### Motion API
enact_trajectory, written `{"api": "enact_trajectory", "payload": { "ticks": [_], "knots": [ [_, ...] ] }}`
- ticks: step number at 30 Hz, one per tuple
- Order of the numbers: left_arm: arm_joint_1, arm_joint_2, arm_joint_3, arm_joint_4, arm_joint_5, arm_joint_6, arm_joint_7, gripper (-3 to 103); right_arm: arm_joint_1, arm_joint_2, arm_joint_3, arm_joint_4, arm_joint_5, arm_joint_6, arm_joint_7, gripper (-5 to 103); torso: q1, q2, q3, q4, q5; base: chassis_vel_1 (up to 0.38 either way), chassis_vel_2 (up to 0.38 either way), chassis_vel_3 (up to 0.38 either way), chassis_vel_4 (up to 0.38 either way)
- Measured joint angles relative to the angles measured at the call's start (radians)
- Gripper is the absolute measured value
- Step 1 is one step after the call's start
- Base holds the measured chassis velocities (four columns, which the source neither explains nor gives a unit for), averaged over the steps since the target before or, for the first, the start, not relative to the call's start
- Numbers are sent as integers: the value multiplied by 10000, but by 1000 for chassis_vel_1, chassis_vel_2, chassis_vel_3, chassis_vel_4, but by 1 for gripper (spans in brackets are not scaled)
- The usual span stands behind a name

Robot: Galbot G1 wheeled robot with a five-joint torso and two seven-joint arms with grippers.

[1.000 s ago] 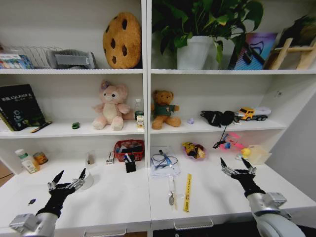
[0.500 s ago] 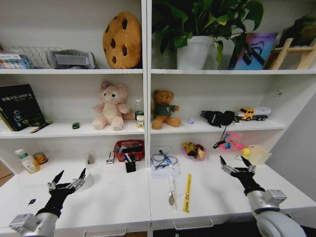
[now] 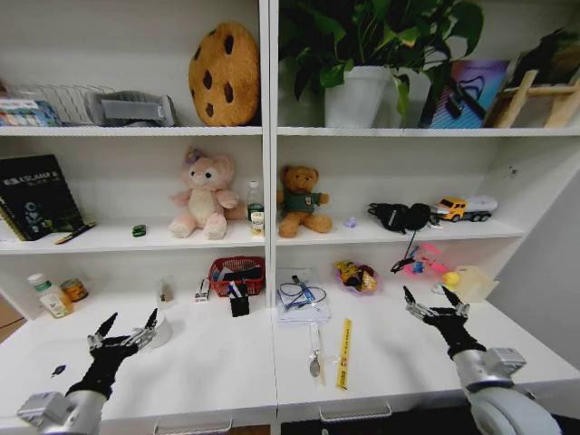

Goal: Organize the objects on the table.

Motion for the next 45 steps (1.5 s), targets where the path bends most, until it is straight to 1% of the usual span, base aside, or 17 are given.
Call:
{"api": "enact_trajectory", "payload": {
  "ticks": [22,27,29,34,35,40,41,45],
  "knots": [
    [0,0,0,0,0,0,0,100,3,0,-5,-5,0,0,-1,100,0,0,0,0,1,0,0,0,0],
    [0,0,0,0,0,0,0,100,3,0,-5,-5,-1,0,-1,100,-1,0,0,-1,0,92,84,-78,-81],
    [0,0,0,0,0,0,0,100,4,0,-6,-5,-2,0,-1,100,1,-1,0,4,-3,125,113,-104,-117],
    [0,0,0,0,0,0,0,100,3,0,-6,-5,-2,1,-2,100,1,0,0,-4,-3,113,130,-125,-126],
    [0,0,0,0,0,0,0,100,3,0,-6,-5,-1,2,-2,100,1,0,0,0,-1,110,117,-112,-123],
    [0,0,0,0,0,0,0,100,3,0,-6,-5,-2,2,-1,100,1,0,0,-2,0,106,97,-105,-104],
    [1,0,0,0,0,0,0,100,4,0,-7,-5,-2,2,-1,100,1,0,0,3,0,103,104,-103,-111],
    [1,0,0,0,0,0,0,100,4,0,-7,-5,-2,2,-2,100,1,0,0,3,1,106,100,-102,-111]
  ]
}}
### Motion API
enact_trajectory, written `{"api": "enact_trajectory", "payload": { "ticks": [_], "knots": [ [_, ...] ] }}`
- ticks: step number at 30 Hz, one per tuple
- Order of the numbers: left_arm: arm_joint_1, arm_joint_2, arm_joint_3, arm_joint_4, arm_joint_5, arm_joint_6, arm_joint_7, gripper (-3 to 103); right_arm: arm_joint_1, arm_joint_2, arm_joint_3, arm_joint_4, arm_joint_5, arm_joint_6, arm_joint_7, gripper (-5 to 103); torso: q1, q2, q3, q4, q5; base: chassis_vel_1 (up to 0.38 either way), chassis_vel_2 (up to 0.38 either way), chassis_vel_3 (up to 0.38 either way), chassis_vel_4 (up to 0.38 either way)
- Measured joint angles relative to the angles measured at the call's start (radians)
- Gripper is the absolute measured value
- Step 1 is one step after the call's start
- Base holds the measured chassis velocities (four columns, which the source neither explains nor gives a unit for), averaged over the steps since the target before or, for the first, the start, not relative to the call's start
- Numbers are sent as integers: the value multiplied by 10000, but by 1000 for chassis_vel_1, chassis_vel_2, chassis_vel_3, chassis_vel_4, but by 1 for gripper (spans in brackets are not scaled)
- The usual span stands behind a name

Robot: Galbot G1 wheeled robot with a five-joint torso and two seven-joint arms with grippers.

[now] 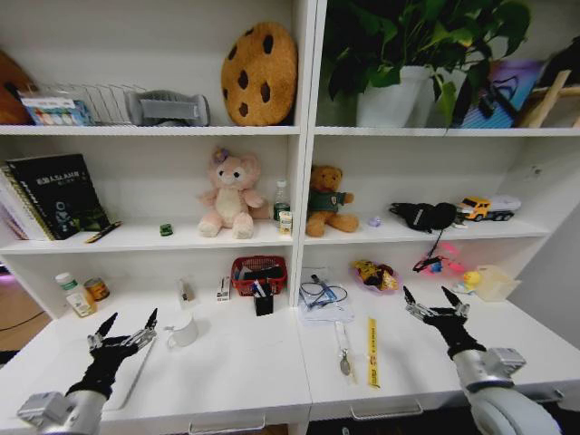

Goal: Organize the objects on the table.

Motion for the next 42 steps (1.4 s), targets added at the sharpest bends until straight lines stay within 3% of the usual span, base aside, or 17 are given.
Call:
{"api": "enact_trajectory", "payload": {
  "ticks": [35,38,42],
  "knots": [
    [-1,0,0,0,0,0,0,100,-1,0,0,0,0,1,0,100,-1,0,0,-5,-3,161,162,-163,-156],
    [0,0,0,1,0,0,-1,100,0,-1,-1,-1,0,0,-1,100,0,-2,1,4,4,199,185,-175,-161],
    [0,0,0,0,0,0,0,100,-1,-1,0,-1,0,1,-1,100,-2,0,-1,-6,2,169,164,-148,-178]
  ]
}}
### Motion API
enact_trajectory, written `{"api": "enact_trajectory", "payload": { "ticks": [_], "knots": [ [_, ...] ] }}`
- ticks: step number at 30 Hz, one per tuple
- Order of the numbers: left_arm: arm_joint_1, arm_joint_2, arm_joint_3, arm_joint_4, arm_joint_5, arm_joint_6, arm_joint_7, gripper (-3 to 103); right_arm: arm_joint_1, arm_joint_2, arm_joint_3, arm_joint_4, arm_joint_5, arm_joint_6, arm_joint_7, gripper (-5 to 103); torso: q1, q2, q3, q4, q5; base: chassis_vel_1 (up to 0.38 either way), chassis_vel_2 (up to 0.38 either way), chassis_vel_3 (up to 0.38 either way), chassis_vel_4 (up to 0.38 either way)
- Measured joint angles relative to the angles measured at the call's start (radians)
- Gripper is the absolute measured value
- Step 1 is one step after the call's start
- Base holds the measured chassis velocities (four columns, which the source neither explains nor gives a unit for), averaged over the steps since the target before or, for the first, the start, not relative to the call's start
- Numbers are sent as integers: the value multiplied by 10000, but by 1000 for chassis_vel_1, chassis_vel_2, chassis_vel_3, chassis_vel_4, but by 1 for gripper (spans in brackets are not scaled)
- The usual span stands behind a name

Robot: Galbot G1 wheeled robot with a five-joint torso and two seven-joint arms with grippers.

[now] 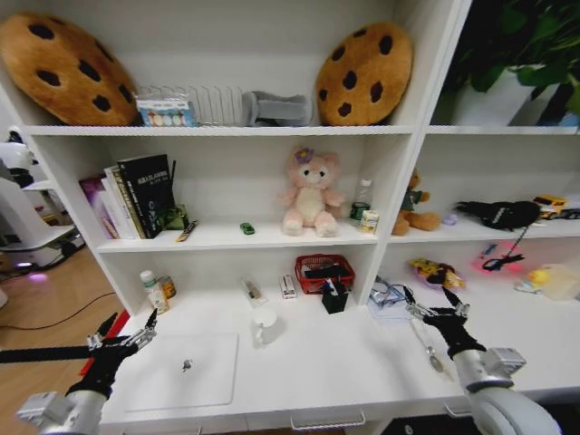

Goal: Organize the objects on the table.

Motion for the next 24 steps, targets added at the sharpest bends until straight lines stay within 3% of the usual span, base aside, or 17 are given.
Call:
{"api": "enact_trajectory", "payload": {
  "ticks": [8,12,24],
  "knots": [
    [0,0,0,0,0,0,0,100,1,0,0,0,0,0,0,100,2,-1,1,10,0,178,160,-169,-162],
    [-1,1,0,1,0,0,-1,100,0,0,0,1,0,0,-1,100,2,0,-1,3,-14,131,138,-102,-129],
    [-1,0,0,0,0,0,2,100,0,0,2,0,0,0,0,100,2,-1,1,4,0,-8,-20,5,16]
  ]
}}
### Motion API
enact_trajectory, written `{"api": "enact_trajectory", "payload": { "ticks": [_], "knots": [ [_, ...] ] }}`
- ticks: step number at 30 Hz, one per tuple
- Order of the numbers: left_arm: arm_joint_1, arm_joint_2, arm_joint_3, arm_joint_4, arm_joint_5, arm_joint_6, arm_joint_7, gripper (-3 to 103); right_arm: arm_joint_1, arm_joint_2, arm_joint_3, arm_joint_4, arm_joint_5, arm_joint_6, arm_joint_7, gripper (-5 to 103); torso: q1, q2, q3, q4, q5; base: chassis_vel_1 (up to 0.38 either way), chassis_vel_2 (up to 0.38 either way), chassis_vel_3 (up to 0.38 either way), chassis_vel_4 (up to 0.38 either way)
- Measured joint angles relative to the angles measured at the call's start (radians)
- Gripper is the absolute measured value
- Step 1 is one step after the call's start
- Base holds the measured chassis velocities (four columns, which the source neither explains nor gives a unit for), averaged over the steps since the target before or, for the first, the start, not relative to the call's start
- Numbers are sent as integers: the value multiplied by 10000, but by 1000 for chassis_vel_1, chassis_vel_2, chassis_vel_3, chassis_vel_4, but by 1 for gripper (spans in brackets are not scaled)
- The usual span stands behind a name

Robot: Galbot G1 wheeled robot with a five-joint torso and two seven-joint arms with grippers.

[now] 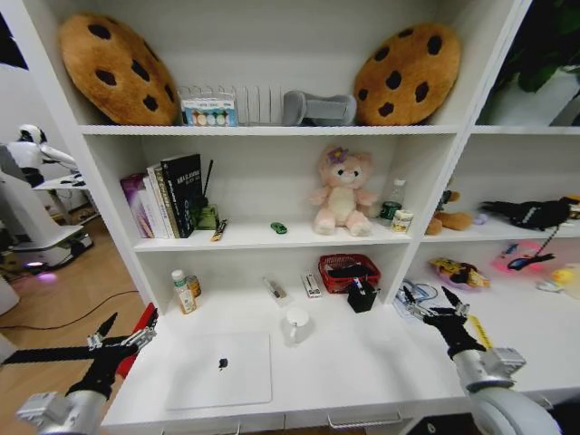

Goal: Organize the objects on the table.

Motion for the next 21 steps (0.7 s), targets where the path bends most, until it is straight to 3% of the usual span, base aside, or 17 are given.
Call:
{"api": "enact_trajectory", "payload": {
  "ticks": [10,21],
  "knots": [
    [0,1,0,0,0,0,0,100,1,0,0,1,0,0,0,100,1,0,0,1,-7,121,-85,-117,97],
    [0,0,0,0,0,0,2,100,0,0,0,0,0,0,0,100,-5,2,-2,2,-2,222,-242,-218,223]
  ]
}}
